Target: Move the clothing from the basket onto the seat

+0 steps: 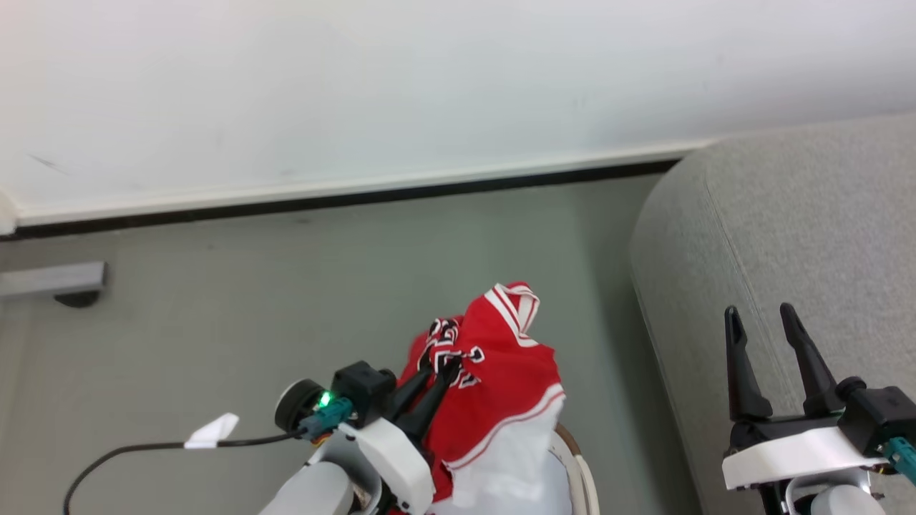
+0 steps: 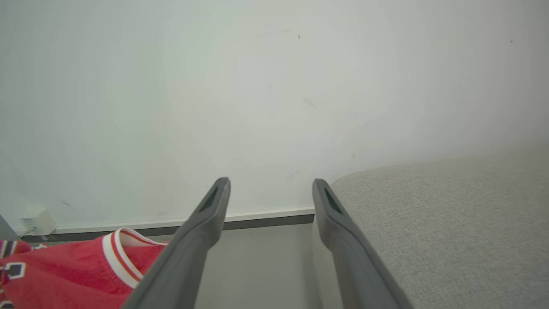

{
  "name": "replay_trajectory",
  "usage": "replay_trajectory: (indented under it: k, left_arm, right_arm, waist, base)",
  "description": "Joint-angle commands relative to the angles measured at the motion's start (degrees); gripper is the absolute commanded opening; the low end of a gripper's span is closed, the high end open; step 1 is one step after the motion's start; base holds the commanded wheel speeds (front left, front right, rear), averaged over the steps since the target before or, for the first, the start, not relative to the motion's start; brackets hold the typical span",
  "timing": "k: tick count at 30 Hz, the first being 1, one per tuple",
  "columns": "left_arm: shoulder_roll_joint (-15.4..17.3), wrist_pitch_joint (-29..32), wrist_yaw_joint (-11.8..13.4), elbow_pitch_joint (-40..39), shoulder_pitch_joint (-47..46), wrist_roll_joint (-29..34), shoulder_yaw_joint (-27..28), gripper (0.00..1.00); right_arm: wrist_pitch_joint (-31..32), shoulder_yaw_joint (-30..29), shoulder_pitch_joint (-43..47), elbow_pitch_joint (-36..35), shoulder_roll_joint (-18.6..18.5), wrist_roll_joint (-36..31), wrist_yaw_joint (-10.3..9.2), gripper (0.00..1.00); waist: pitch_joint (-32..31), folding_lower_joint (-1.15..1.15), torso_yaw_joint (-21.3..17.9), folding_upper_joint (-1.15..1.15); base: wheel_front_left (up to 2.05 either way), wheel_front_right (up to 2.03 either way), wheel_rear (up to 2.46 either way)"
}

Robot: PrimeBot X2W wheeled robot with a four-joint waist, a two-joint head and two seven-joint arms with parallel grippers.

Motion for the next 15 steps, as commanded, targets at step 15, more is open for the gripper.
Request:
replay_trajectory:
  k: [15]
  left_arm:
    - [2.07,6.93,1.53,-19.06,-1.66,-6.40,4.75,0.00]
  right_arm:
    - [-0.11,4.70,3.29,-0.09,-0.17,0.32,-0.12,1.00]
  waist:
    - [-7.02,0.01,3.16,0.00]
  base:
    - [0.00,0.00,0.00]
